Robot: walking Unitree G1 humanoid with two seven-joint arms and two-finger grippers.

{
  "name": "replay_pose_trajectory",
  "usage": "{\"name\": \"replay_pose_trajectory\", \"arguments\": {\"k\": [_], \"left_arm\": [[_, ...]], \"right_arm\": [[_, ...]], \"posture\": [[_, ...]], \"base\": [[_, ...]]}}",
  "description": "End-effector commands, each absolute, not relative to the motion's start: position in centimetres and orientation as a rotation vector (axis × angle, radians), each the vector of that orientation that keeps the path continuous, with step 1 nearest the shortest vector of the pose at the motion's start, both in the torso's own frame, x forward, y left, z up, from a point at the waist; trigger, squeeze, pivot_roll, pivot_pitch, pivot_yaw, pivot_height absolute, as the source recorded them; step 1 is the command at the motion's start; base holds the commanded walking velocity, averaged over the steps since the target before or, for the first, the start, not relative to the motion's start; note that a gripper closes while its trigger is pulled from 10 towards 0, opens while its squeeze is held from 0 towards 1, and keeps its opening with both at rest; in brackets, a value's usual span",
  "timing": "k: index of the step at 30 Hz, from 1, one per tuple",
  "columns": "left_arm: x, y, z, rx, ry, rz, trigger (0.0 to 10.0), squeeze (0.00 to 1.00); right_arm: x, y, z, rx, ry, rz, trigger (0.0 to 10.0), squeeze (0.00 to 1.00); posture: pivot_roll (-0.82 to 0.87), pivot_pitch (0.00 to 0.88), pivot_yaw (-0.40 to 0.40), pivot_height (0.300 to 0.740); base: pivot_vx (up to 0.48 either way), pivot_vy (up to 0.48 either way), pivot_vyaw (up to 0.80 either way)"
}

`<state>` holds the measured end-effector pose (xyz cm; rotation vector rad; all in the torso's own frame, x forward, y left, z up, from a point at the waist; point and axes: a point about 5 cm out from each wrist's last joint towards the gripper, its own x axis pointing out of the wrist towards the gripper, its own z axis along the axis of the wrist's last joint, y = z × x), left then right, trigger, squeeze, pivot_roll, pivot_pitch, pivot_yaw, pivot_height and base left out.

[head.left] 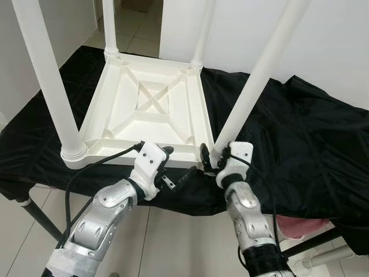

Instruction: Building children table

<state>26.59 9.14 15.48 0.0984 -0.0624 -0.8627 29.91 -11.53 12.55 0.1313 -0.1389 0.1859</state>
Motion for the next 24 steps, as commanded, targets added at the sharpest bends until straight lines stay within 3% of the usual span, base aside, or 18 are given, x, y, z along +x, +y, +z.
{"name": "replay_pose_trajectory", "arguments": {"k": [1,5,6,7,15,24], "left_arm": [[26.2,8.6,15.4,0.098,-0.055,-0.893,10.0,0.0],[25.9,8.5,15.3,0.096,-0.05,-0.904,10.0,0.0],[25.6,8.3,15.2,0.093,-0.043,-0.919,10.0,0.0],[25.2,8.1,15.0,0.089,-0.036,-0.938,10.0,0.0],[23.6,7.1,14.8,0.084,-0.013,-1.013,10.0,0.0],[23.0,6.2,14.9,0.081,-0.009,-1.046,10.0,0.0]], "right_arm": [[29.5,-12.3,12.7,0.126,-0.164,0.21,10.0,1.0],[29.3,-12.7,12.5,0.12,-0.158,0.225,10.0,1.0],[29.1,-13.2,12.3,0.106,-0.154,0.245,10.0,0.19],[28.8,-14.0,12.1,0.086,-0.151,0.285,10.0,0.0],[29.0,-16.3,12.6,0.023,-0.166,0.444,10.0,0.0],[30.6,-15.9,13.1,-0.013,-0.159,0.57,10.0,0.0]], "posture": [[0.06,0.083,-0.13,0.74],[0.06,0.085,-0.129,0.74],[0.06,0.092,-0.131,0.74],[0.06,0.096,-0.13,0.74],[0.05,0.123,-0.113,0.74],[0.06,0.131,-0.112,0.74]], "base": [[0.0,0.0,0.0],[0.0,0.0,0.0],[0.0,0.0,0.0],[0.0,0.0,0.0],[0.0,0.0,0.0],[0.0,0.0,0.0]]}}
